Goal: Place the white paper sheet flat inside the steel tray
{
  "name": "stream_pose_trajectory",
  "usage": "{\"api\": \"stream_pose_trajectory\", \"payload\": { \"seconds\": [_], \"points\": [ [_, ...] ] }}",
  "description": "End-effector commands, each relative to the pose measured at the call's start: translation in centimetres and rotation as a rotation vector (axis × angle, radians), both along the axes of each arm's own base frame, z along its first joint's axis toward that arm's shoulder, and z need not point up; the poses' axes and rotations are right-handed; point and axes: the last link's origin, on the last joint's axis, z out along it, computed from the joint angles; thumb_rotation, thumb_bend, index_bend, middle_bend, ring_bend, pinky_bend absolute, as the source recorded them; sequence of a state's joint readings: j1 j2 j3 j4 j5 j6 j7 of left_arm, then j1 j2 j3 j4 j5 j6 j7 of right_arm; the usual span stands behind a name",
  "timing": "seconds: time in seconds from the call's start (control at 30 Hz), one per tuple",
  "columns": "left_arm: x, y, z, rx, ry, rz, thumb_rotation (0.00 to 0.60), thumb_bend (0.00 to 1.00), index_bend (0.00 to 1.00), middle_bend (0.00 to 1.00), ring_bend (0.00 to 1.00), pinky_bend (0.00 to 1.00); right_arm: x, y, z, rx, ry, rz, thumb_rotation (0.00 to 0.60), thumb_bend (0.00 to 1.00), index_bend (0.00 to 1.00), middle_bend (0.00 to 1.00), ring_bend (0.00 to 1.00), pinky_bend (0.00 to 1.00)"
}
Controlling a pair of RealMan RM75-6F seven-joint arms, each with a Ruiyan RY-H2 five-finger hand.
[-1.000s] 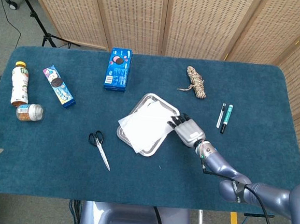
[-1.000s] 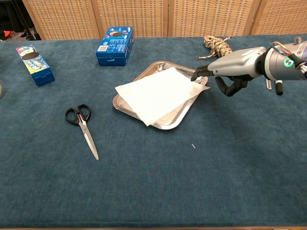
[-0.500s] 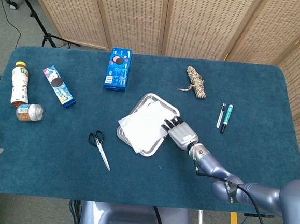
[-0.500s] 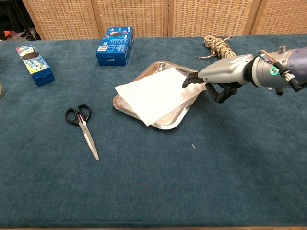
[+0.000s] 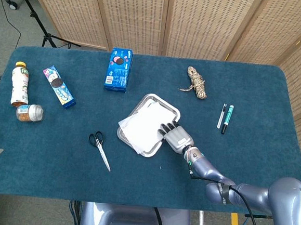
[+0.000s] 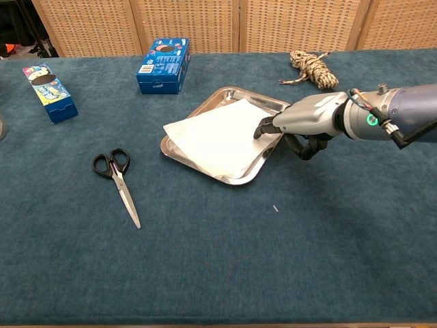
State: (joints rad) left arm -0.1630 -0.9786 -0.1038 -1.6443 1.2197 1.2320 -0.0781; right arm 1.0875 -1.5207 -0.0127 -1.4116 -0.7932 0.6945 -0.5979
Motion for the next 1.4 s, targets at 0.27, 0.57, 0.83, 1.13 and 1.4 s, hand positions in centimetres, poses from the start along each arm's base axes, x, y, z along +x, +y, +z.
{"api": "stream_pose_trajectory", "payload": {
  "seconds": [0.27,0.57,0.83,1.13,1.4],
  "points": [
    [0.0,0.0,-0.1,-0.003,0.0,0.001,0.6,0.0,0.0,0.0,0.0,0.0,-0.3,-0.5,-0.4,-0.023,0.046,0.037,0.6,1.0,0.0,0.01,0.0,0.0],
    [0.0,0.1,-0.1,-0.008,0.002,0.004,0.6,0.0,0.0,0.0,0.0,0.0,-0.4,-1.6,-0.2,-0.063,0.103,0.103,0.6,1.0,0.0,0.01,0.0,0.0],
    [0.0,0.2,-0.2,-0.011,0.003,0.007,0.6,0.0,0.0,0.0,0.0,0.0,-0.4,-2.3,-0.5,-0.085,0.125,0.124,0.6,1.0,0.0,0.01,0.0,0.0],
    [-0.1,0.1,-0.2,-0.009,0.001,0.007,0.6,0.0,0.0,0.0,0.0,0.0,-0.6,-2.7,-1.0,-0.098,0.155,0.151,0.6,1.0,0.0,0.01,0.0,0.0],
    [-0.1,0.1,-0.1,-0.009,0.0,0.006,0.6,0.0,0.0,0.0,0.0,0.0,-0.5,-3.3,-1.4,-0.121,0.165,0.16,0.6,1.0,0.0,0.01,0.0,0.0]
  ]
}}
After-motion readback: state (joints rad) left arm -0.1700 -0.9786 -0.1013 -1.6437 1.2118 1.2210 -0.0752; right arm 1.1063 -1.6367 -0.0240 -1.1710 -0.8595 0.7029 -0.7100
